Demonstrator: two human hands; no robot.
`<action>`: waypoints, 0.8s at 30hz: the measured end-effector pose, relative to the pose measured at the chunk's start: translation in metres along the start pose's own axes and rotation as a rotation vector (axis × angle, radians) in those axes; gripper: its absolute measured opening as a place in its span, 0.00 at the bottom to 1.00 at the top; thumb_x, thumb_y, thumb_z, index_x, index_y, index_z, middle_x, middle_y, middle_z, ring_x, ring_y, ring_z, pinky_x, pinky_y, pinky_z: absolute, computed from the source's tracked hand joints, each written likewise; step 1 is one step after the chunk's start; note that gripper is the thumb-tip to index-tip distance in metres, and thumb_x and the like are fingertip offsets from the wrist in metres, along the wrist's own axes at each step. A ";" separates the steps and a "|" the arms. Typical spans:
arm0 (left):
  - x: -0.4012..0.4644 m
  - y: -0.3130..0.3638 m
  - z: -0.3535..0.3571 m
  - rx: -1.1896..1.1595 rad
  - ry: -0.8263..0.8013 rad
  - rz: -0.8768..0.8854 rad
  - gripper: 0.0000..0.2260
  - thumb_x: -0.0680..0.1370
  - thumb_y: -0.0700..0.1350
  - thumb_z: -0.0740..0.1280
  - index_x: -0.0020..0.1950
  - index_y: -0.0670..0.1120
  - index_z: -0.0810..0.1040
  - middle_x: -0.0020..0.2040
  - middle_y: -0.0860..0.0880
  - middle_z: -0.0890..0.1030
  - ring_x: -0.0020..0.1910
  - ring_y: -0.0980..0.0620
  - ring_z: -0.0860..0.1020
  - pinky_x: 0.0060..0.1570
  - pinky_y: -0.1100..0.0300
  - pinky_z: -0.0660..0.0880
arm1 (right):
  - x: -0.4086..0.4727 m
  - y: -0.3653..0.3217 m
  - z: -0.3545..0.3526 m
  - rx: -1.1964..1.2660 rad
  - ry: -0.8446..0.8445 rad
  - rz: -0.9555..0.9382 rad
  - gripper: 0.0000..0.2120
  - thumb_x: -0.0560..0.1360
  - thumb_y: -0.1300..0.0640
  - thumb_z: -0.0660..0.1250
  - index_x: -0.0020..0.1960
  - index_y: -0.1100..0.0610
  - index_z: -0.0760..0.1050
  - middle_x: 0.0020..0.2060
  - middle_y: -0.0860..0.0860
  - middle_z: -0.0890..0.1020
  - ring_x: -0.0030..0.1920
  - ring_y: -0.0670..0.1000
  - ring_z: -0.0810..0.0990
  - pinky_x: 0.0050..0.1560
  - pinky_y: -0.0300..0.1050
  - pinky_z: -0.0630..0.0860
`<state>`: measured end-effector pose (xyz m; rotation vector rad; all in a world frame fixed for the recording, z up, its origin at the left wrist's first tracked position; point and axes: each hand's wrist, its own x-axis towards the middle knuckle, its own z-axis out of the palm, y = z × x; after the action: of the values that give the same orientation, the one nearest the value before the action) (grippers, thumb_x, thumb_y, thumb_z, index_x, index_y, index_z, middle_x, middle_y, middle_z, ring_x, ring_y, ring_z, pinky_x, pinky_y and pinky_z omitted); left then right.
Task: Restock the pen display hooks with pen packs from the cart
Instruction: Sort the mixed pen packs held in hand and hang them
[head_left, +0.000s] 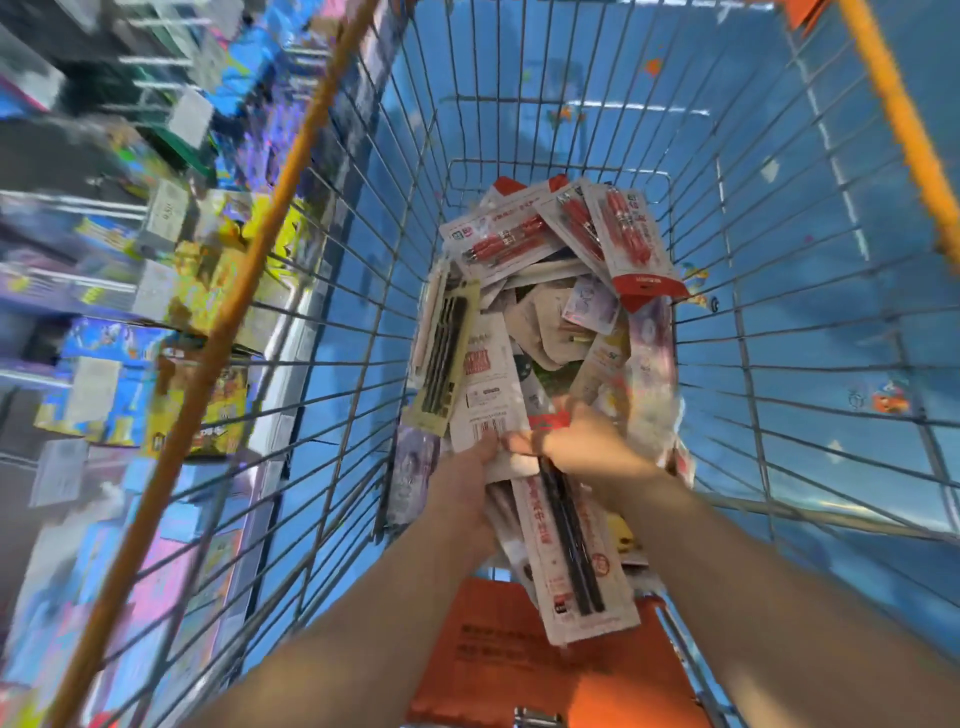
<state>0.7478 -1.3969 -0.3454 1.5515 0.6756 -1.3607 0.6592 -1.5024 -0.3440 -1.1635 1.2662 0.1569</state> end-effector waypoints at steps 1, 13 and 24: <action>-0.012 0.002 -0.003 0.019 -0.036 -0.001 0.14 0.83 0.49 0.68 0.58 0.39 0.82 0.40 0.41 0.85 0.36 0.43 0.82 0.35 0.53 0.81 | -0.014 -0.003 -0.002 0.031 0.000 -0.001 0.20 0.70 0.57 0.81 0.58 0.55 0.77 0.47 0.50 0.85 0.43 0.47 0.84 0.38 0.33 0.80; -0.181 0.043 -0.008 0.178 -0.348 0.308 0.35 0.58 0.66 0.84 0.56 0.45 0.87 0.53 0.39 0.87 0.53 0.39 0.86 0.63 0.38 0.79 | -0.223 -0.086 -0.026 0.288 0.176 -0.305 0.14 0.71 0.66 0.78 0.55 0.60 0.81 0.42 0.55 0.88 0.38 0.48 0.88 0.36 0.40 0.81; -0.356 0.057 -0.050 0.209 -0.641 0.637 0.23 0.76 0.47 0.76 0.70 0.45 0.77 0.62 0.42 0.85 0.61 0.39 0.83 0.67 0.40 0.75 | -0.362 -0.118 -0.023 0.259 0.249 -0.617 0.19 0.76 0.64 0.74 0.64 0.53 0.75 0.49 0.45 0.87 0.51 0.46 0.85 0.55 0.42 0.79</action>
<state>0.7366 -1.3155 0.0093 1.2136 -0.3424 -1.3296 0.5885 -1.4006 0.0166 -1.3160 1.0446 -0.6064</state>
